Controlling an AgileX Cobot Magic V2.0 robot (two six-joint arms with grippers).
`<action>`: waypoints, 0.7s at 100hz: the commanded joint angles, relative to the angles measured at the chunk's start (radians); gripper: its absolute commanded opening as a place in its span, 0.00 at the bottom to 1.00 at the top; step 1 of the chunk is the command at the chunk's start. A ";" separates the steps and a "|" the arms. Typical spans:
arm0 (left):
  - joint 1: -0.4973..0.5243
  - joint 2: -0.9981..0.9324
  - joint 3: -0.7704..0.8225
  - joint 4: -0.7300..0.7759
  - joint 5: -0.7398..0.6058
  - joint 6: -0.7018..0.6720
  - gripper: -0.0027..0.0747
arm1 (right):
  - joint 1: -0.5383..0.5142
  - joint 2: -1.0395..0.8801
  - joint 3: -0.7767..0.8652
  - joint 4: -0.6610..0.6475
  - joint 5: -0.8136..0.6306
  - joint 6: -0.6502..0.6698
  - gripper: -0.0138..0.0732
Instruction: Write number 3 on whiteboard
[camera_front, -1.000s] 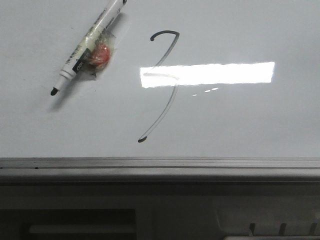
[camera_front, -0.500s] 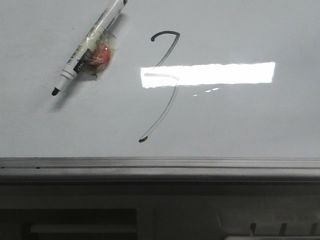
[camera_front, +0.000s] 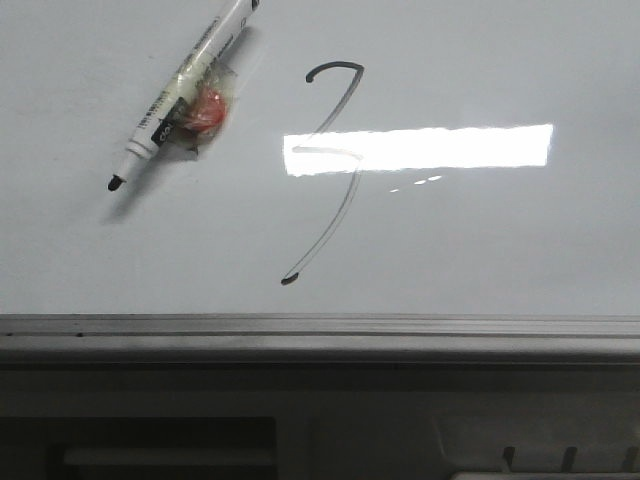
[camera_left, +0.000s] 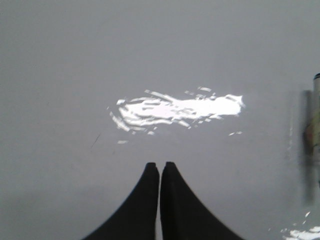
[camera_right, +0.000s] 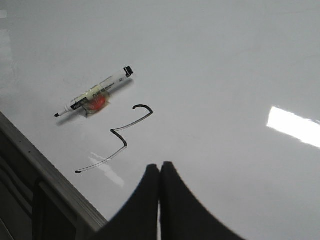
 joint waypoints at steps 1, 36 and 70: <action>0.041 -0.010 -0.004 0.006 -0.022 -0.051 0.01 | -0.006 0.010 -0.023 -0.010 -0.073 0.002 0.09; 0.073 -0.024 0.026 0.007 0.257 -0.049 0.01 | -0.006 0.010 -0.023 -0.010 -0.073 0.002 0.09; 0.073 -0.024 0.026 0.002 0.254 -0.049 0.01 | -0.006 0.010 -0.023 -0.010 -0.073 0.002 0.09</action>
